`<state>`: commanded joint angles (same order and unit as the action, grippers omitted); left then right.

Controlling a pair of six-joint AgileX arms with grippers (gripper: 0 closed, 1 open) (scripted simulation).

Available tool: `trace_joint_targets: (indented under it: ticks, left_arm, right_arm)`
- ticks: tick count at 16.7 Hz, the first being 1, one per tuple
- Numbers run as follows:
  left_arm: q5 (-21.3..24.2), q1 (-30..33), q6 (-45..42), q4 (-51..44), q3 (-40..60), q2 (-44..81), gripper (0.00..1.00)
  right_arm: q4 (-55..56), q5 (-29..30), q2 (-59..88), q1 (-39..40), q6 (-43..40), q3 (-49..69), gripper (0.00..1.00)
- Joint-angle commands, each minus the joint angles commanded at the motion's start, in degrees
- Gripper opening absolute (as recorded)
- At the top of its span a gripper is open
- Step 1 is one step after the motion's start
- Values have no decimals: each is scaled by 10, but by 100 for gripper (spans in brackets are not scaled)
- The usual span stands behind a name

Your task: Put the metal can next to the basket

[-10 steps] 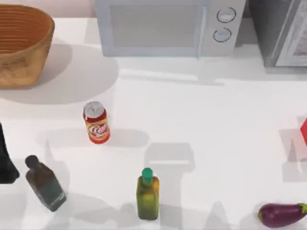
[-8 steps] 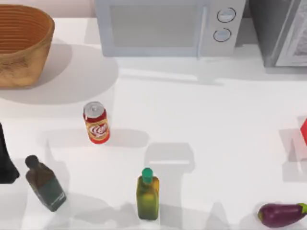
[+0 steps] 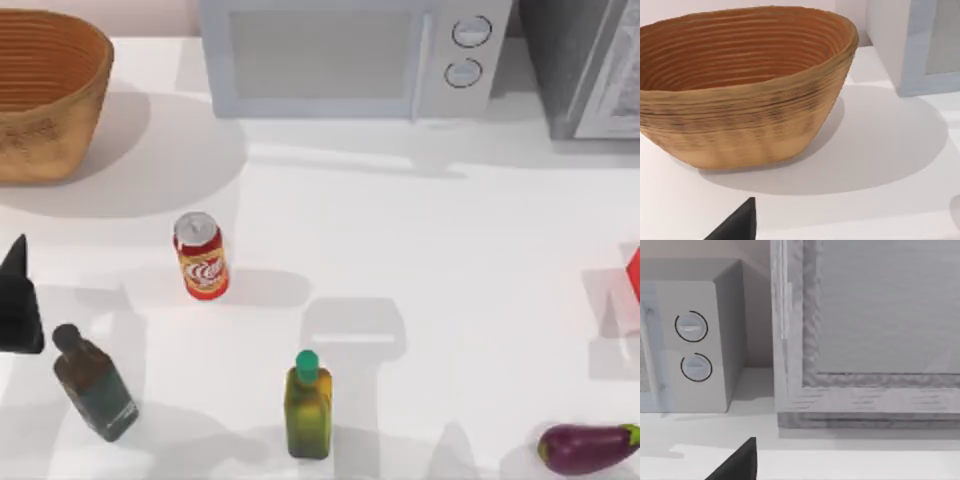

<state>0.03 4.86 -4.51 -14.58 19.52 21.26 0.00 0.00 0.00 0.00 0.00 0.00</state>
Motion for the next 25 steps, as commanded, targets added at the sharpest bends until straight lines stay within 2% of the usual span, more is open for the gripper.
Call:
trace_joint_targets:
  ticks: [11, 15, 19, 25]
  left_arm:
    - [0, 128, -119, -385, 535, 636, 100]
    - [0, 166, -154, -498, 694, 827, 100]
    - [0, 188, -175, -566, 787, 940, 100]
    - [0, 193, -179, -579, 804, 960, 100]
  right_arm:
    - [0, 0, 0, 0, 0, 0, 100]
    - [0, 0, 0, 0, 0, 0, 100]
    - [0, 0, 0, 0, 0, 0, 100]
    - [0, 0, 0, 0, 0, 0, 100]
